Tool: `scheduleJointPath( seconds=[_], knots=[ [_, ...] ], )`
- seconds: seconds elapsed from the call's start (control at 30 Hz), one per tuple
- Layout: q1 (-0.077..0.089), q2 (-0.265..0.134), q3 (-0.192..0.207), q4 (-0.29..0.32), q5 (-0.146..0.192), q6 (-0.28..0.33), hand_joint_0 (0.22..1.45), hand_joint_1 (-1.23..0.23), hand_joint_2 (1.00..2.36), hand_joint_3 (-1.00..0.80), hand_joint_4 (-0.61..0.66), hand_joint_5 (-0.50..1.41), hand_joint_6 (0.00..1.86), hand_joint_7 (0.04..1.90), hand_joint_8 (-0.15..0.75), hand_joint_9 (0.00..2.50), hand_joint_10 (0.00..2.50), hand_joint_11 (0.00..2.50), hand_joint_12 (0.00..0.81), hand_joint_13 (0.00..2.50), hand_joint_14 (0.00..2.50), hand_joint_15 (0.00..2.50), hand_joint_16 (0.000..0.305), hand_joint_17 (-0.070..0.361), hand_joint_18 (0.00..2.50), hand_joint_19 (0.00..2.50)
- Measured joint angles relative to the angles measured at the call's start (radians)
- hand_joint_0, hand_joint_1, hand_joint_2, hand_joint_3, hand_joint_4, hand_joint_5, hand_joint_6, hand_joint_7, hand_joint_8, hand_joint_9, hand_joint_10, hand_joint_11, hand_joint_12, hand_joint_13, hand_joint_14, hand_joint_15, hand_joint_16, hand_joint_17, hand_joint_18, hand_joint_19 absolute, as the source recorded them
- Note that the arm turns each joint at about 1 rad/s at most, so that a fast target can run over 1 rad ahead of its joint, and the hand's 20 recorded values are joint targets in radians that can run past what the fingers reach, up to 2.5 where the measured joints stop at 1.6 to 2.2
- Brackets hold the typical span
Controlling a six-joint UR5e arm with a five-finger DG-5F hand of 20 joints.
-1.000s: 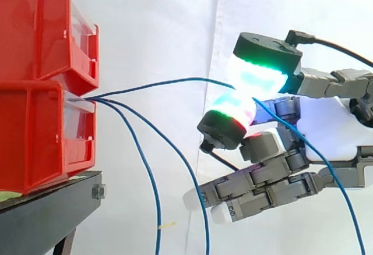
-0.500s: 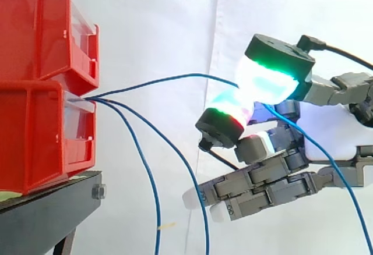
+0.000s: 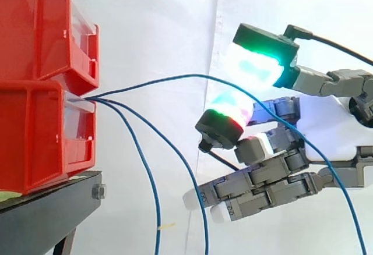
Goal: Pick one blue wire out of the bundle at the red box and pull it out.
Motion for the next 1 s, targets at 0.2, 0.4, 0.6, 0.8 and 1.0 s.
scheduleJointPath(
  seconds=[0.2, 0.4, 0.6, 0.8, 1.0],
  knots=[
    [0.0, 0.0, 0.0, 0.0, 0.0, 0.0, 0.59, -0.69, 1.02, -0.27, 0.08, -0.11, 0.85, 1.28, 0.255, 1.08, 0.03, 0.95, 0.402, 0.26, 0.01, 0.21, 0.056, 0.125, 0.06, 0.34],
    [0.0, 0.0, 0.0, 0.001, 0.0, 0.0, 0.6, -0.74, 1.02, -0.24, 0.06, -0.11, 0.85, 1.29, 0.258, 1.11, 0.03, 0.97, 0.398, 0.29, 0.01, 0.22, 0.056, 0.125, 0.1, 0.35],
    [0.001, 0.0, 0.0, 0.001, 0.0, 0.0, 0.62, -0.79, 1.02, -0.23, 0.06, -0.1, 0.85, 1.3, 0.25, 1.13, 0.03, 0.97, 0.398, 0.32, 0.01, 0.21, 0.055, 0.125, 0.16, 0.33],
    [0.001, 0.0, 0.0, 0.0, 0.001, 0.0, 0.63, -0.79, 1.02, -0.24, 0.07, -0.09, 0.85, 1.32, 0.251, 1.11, 0.03, 0.94, 0.397, 0.31, 0.01, 0.2, 0.055, 0.123, 0.16, 0.3],
    [0.001, 0.0, 0.0, -0.001, 0.002, 0.0, 0.64, -0.79, 1.02, -0.24, 0.06, -0.09, 0.85, 1.31, 0.266, 1.13, 0.03, 0.96, 0.412, 0.35, 0.01, 0.2, 0.055, 0.123, 0.25, 0.28]
  ],
)
